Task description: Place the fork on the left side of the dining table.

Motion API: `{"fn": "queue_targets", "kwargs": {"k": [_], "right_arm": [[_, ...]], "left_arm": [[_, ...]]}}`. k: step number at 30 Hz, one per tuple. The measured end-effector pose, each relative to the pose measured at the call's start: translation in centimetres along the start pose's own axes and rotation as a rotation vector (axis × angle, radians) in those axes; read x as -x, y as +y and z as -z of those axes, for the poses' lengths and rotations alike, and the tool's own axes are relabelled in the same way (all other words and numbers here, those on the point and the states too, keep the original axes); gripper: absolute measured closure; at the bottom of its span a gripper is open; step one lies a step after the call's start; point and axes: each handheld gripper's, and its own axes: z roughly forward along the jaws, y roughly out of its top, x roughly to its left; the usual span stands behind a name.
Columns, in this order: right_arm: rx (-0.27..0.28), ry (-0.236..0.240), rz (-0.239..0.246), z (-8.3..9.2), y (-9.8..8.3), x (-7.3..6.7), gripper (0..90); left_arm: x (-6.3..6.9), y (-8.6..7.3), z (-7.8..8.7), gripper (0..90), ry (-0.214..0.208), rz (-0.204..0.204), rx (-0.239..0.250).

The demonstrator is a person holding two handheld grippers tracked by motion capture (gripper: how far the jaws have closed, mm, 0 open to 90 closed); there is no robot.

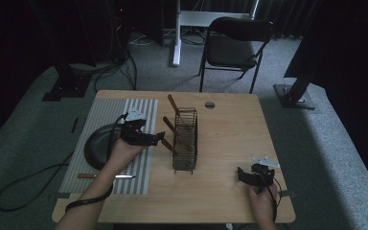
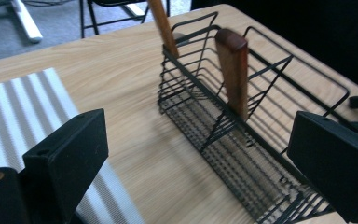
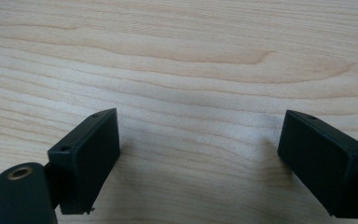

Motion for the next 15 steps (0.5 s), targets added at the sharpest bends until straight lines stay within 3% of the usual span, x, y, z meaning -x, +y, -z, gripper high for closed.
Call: {"fn": "queue_targets", "kwargs": {"k": [6, 11, 15], "right_arm": [[0.0, 0.0, 0.0, 0.0, 0.0, 0.0, 12.4], [0.0, 0.0, 0.0, 0.0, 0.0, 0.0, 12.4], [0.0, 0.0, 0.0, 0.0, 0.0, 0.0, 12.4]], "left_arm": [[0.7, 0.5, -1.0, 18.7, 0.01, -0.033, -0.013], [0.6, 0.8, -1.4, 34.1, -0.038, -0.004, 0.009], [0.7, 1.1, -1.8, 34.3, -0.054, 0.005, 0.001]]}}
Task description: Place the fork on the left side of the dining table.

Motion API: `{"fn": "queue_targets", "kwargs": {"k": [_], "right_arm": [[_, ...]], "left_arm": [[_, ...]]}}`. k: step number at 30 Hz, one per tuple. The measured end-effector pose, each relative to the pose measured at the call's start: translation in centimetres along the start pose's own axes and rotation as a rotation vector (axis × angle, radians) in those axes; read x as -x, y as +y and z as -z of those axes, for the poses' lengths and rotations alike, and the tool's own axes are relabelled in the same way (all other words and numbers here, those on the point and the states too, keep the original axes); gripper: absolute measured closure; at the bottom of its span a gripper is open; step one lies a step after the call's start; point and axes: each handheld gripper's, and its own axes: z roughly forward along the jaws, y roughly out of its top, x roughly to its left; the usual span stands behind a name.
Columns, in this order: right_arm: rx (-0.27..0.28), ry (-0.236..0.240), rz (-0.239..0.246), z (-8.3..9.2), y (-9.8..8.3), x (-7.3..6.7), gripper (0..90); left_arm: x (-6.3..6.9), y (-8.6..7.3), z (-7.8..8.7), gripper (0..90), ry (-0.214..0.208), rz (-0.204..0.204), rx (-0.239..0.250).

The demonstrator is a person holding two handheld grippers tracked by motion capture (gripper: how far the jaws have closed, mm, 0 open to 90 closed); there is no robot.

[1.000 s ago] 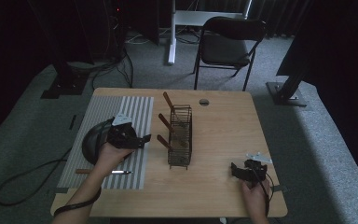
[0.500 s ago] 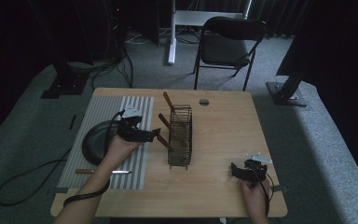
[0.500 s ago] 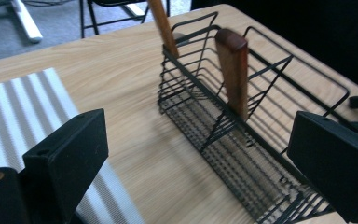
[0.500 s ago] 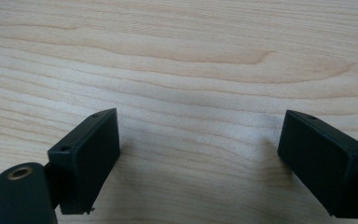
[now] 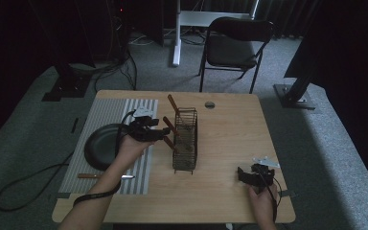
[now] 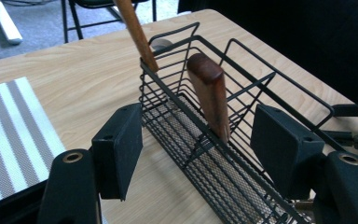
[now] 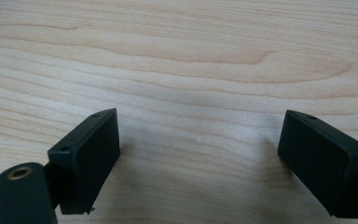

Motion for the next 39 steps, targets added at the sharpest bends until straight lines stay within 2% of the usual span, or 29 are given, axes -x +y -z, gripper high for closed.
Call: {"fn": "queue_targets", "kwargs": {"k": [5, 7, 10, 13, 14, 20, 25, 26, 28, 32, 36, 37, 39], "right_arm": [[0.0, 0.0, 0.0, 0.0, 0.0, 0.0, 12.4], [0.0, 0.0, 0.0, 0.0, 0.0, 0.0, 12.4], [0.0, 0.0, 0.0, 0.0, 0.0, 0.0, 12.4], [0.0, 0.0, 0.0, 0.0, 0.0, 0.0, 12.4], [0.0, 0.0, 0.0, 0.0, 0.0, 0.0, 12.4], [0.0, 0.0, 0.0, 0.0, 0.0, 0.0, 12.4], [0.0, 0.0, 0.0, 0.0, 0.0, 0.0, 12.4], [0.0, 0.0, 0.0, 0.0, 0.0, 0.0, 12.4], [0.0, 0.0, 0.0, 0.0, 0.0, 0.0, 12.4], [0.0, 0.0, 0.0, 0.0, 0.0, 0.0, 12.4], [0.0, 0.0, 0.0, 0.0, 0.0, 0.0, 12.4], [0.0, 0.0, 0.0, 0.0, 0.0, 0.0, 12.4], [0.0, 0.0, 0.0, 0.0, 0.0, 0.0, 12.4]], "left_arm": [[-0.3, 0.2, -0.5, 34.4, -0.015, 0.033, 0.002], [-0.4, 0.2, -0.5, 37.6, -0.018, 0.036, 0.004], [-0.9, 0.2, -0.9, 40.5, -0.04, 0.078, 0.011], [-1.1, 0.2, -1.3, 44.0, -0.057, 0.102, 0.014], [-1.2, 0.2, -1.4, 46.1, -0.056, 0.098, 0.013], [-1.2, 0.2, -1.9, 55.7, -0.106, 0.111, 0.007], [-1.2, -0.1, -2.0, 67.6, -0.139, 0.123, 0.009], [-1.2, -0.2, -2.0, 67.6, -0.154, 0.127, 0.006], [-1.2, -0.3, -2.0, 74.7, -0.182, 0.139, 0.015], [-1.0, -0.5, -1.8, 75.6, -0.188, 0.131, 0.025], [-1.0, -0.7, -1.8, 77.2, -0.188, 0.141, 0.033], [-1.2, -0.7, -1.6, 80.7, -0.197, 0.163, 0.047], [-1.1, -0.7, -1.6, 80.7, -0.198, 0.146, 0.038]]}}
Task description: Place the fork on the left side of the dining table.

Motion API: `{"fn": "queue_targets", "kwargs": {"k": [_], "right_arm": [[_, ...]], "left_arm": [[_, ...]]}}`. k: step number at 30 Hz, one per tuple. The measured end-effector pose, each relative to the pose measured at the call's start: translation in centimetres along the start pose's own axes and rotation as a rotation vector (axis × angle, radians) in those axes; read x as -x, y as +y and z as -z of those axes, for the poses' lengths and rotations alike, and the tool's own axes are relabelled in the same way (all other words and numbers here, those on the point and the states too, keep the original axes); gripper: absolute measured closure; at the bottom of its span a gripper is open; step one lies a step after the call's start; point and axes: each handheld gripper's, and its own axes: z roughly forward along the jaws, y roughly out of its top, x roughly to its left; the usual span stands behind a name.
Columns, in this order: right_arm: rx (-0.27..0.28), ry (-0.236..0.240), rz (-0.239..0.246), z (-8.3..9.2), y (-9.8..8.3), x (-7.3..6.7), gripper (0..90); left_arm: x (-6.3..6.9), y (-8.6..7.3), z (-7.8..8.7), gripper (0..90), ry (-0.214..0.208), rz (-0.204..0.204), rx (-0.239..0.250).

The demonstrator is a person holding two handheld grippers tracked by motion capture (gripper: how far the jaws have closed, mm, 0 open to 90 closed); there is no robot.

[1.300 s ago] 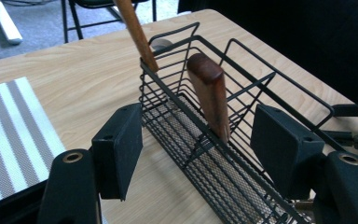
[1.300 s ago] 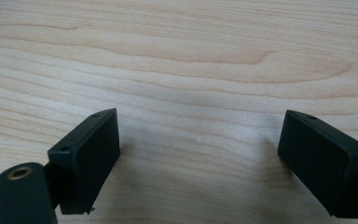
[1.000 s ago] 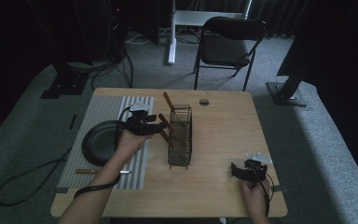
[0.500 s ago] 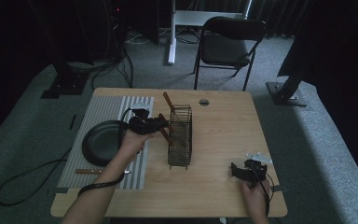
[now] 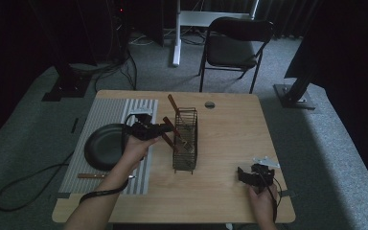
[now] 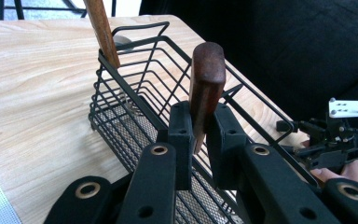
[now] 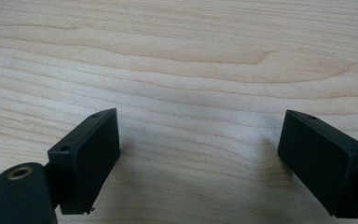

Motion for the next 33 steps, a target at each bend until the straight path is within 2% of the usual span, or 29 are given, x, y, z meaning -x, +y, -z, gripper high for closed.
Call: {"fn": "queue_targets", "kwargs": {"k": [3, 5, 9, 14, 16, 20, 21, 24, 27, 33], "right_arm": [[0.0, 0.0, 0.0, 0.0, 0.0, 0.0, 12.4], [0.0, 0.0, 0.0, 0.0, 0.0, 0.0, 12.4], [0.0, 0.0, 0.0, 0.0, 0.0, 0.0, 12.4], [0.0, 0.0, 0.0, 0.0, 0.0, 0.0, 12.4], [0.0, 0.0, 0.001, 0.0, 0.0, 0.0, 12.4], [0.0, 0.0, 0.001, 0.0, 0.0, 0.0, 12.4], [0.001, 0.0, 0.001, 0.0, 0.0, 0.0, 12.4], [0.001, 0.0, 0.001, 0.0, 0.0, 0.0, 12.4], [0.001, 0.0, 0.002, 0.0, 0.0, 0.0, 12.4], [0.001, 0.0, 0.001, 0.0, 0.0, 0.0, 12.4]], "left_arm": [[0.1, 0.0, 0.0, 80.7, 0.001, -0.006, 0.005], [0.2, 0.1, 0.2, 80.8, -0.006, -0.005, 0.031], [0.3, 0.5, 0.8, 80.8, -0.02, 0.002, 0.049], [0.6, 1.0, 1.6, 80.8, -0.003, -0.014, 0.063], [0.8, 1.5, 2.5, 80.8, -0.003, -0.002, 0.09], [1.0, 2.0, 3.4, 80.8, 0.004, -0.01, 0.108], [1.3, 2.5, 4.2, 80.8, 0.007, -0.014, 0.132], [1.6, 3.3, 5.2, 80.8, -0.01, -0.014, 0.151], [2.1, 3.9, 5.8, 80.8, -0.014, -0.03, 0.17], [2.7, 5.1, 7.0, 80.8, -0.019, -0.027, 0.203]]}}
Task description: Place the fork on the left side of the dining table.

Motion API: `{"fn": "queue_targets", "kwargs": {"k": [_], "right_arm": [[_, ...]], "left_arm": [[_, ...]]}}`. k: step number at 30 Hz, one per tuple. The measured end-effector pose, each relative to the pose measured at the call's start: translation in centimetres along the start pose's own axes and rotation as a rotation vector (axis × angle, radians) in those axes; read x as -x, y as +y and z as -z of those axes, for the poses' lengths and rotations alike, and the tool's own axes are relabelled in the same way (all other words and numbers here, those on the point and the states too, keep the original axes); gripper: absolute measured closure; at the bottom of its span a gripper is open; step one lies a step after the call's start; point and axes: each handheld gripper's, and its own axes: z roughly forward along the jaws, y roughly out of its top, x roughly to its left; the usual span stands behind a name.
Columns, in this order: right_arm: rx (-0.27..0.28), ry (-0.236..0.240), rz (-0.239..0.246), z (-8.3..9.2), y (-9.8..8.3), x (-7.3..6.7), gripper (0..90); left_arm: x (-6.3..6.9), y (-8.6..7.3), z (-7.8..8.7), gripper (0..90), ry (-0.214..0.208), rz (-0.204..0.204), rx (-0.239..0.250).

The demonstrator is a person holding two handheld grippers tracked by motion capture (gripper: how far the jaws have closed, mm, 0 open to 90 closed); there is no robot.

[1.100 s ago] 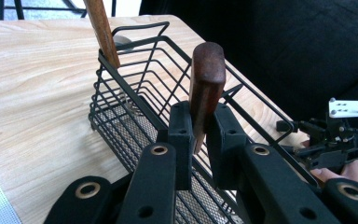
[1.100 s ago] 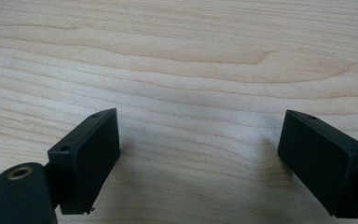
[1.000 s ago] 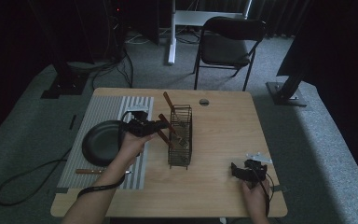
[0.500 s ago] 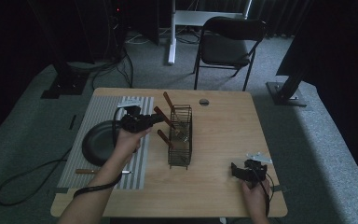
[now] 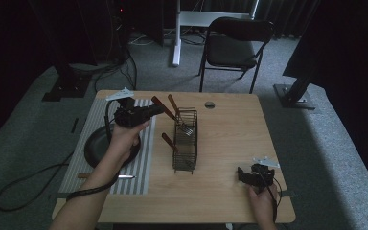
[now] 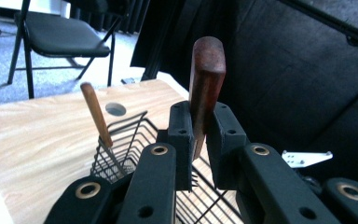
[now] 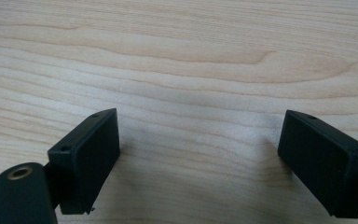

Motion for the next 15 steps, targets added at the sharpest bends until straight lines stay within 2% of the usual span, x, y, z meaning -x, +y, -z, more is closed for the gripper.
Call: {"fn": "queue_targets", "kwargs": {"k": [9, 12, 15], "right_arm": [[0.0, 0.0, -0.001, 0.0, 0.0, 0.0, 12.4], [-0.001, 0.0, -0.001, 0.0, 0.0, 0.0, 12.4], [0.0, 0.0, -0.001, 0.0, 0.0, 0.0, 12.4]], "left_arm": [[-0.4, 2.4, 1.4, 80.8, 0.039, -0.001, 0.058], [-0.5, 2.5, 1.6, 80.8, 0.046, -0.001, 0.062], [-1.3, 2.5, 2.3, 80.8, 0.061, 0.03, 0.098]]}}
